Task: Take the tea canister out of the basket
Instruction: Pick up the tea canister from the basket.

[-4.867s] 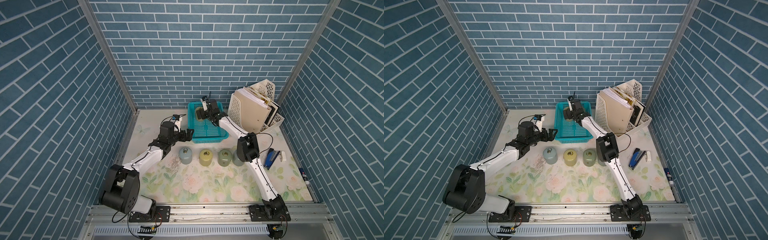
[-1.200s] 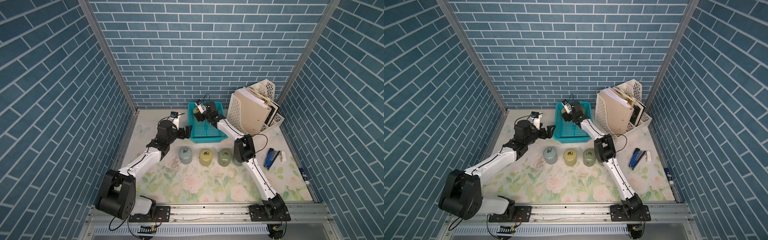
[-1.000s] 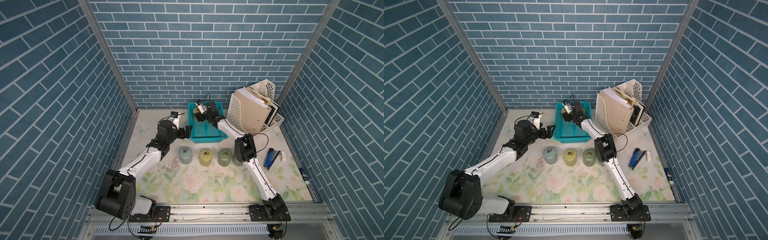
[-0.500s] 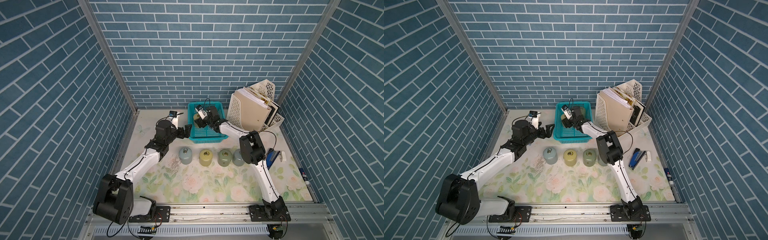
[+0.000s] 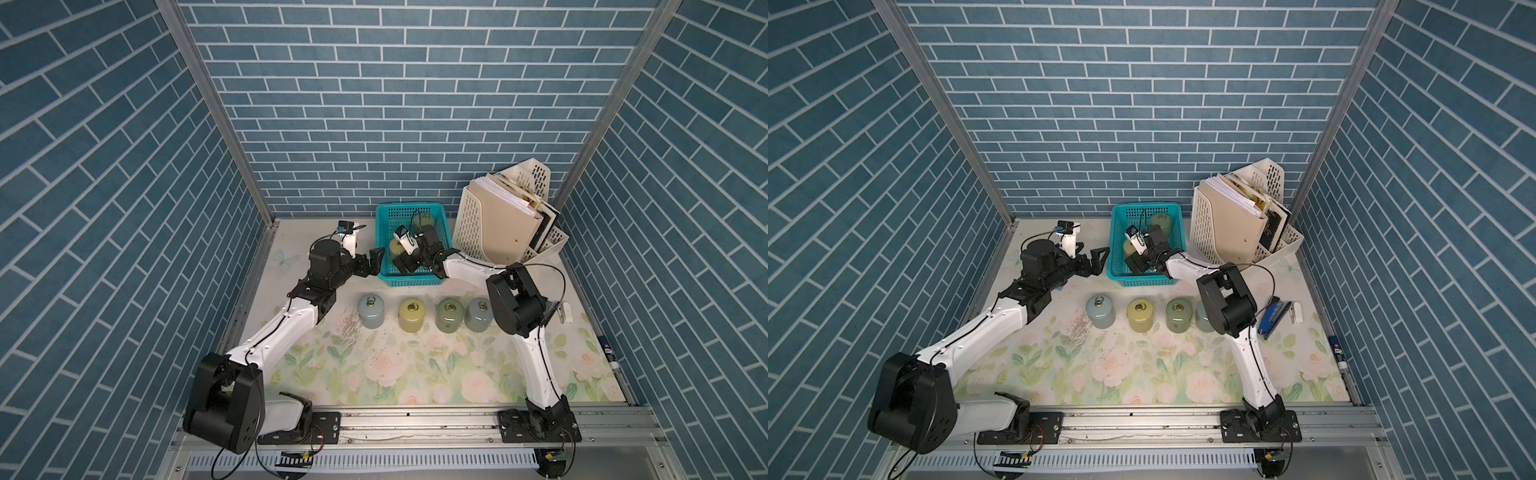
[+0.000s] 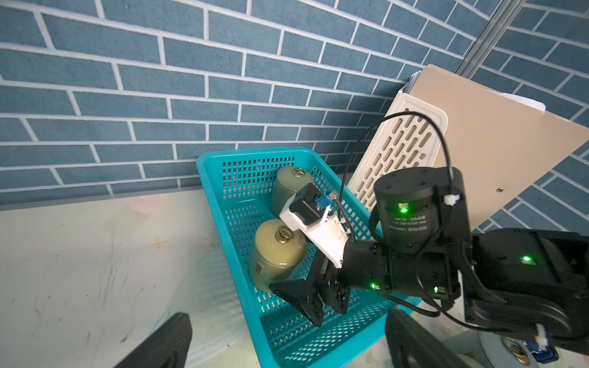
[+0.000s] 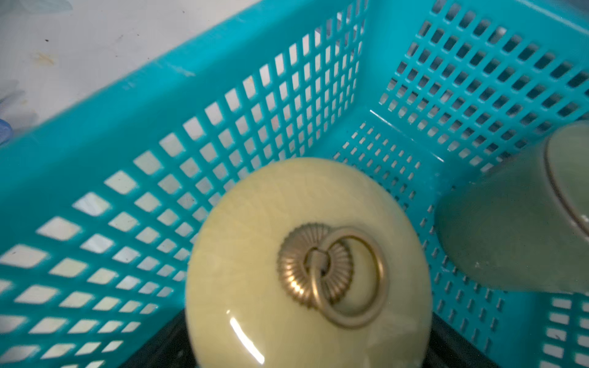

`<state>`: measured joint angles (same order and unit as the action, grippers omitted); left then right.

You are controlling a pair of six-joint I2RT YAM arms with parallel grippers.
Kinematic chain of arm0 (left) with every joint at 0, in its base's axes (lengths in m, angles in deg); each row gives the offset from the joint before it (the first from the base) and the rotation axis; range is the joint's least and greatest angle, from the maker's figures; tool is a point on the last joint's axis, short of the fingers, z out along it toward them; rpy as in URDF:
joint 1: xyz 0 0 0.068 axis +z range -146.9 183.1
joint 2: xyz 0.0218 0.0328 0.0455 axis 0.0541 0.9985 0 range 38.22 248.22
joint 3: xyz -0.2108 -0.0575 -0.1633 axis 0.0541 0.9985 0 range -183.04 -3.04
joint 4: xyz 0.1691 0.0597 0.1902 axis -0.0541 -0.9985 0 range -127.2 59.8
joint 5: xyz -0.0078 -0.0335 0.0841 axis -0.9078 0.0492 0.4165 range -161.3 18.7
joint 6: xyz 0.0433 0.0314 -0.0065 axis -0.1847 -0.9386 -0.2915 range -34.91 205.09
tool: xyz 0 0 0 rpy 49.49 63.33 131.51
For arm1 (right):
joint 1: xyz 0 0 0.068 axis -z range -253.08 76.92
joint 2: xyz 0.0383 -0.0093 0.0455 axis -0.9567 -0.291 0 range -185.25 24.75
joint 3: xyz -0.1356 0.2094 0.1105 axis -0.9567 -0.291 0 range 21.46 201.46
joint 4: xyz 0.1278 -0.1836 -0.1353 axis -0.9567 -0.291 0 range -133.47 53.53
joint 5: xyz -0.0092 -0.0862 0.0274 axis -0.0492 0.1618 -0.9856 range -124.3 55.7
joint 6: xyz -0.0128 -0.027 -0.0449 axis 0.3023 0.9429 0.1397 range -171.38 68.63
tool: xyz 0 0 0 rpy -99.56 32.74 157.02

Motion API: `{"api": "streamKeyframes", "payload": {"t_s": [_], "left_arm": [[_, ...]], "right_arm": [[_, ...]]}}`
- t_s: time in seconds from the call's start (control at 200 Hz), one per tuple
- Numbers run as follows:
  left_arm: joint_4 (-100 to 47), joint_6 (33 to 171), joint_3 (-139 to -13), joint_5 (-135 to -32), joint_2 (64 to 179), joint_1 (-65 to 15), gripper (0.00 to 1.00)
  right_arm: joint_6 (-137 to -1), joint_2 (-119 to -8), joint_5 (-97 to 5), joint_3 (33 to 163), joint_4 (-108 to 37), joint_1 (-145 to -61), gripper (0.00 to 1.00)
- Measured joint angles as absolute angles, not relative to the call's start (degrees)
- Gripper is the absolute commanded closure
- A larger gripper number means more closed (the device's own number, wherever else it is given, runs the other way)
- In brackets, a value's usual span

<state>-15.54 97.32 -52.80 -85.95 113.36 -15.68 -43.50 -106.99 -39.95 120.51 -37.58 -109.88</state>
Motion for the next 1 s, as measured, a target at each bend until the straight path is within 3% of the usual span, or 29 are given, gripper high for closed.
{"api": "streamKeyframes", "payload": {"t_s": [0.35,0.46,0.555,0.66,0.895,1.0], "left_arm": [[-15.81,97.29,-51.86,-85.89,110.36,-15.68,0.00],[-16.22,97.29,-51.84,-85.89,110.32,-15.68,0.00],[-16.24,97.29,-51.79,-85.89,110.12,-15.68,0.00],[-16.57,97.32,-51.46,-85.93,109.49,-15.68,0.00],[-19.98,97.12,-51.44,-87.39,107.17,-16.73,0.00],[-21.40,97.10,-51.44,-88.09,105.86,-17.69,0.00]], "right_arm": [[-45.07,-111.50,-41.24,128.22,-39.61,-109.84,0.06],[-45.31,-112.39,-41.90,130.30,-39.98,-109.84,0.19],[-46.16,-112.70,-42.16,130.80,-40.18,-109.84,0.46],[-46.69,-112.70,-42.20,130.63,-39.98,-109.84,0.67],[-47.10,-109.11,-41.59,125.93,-39.74,-109.84,0.93],[-47.10,-105.07,-40.78,121.49,-40.55,-109.86,0.97]]}}
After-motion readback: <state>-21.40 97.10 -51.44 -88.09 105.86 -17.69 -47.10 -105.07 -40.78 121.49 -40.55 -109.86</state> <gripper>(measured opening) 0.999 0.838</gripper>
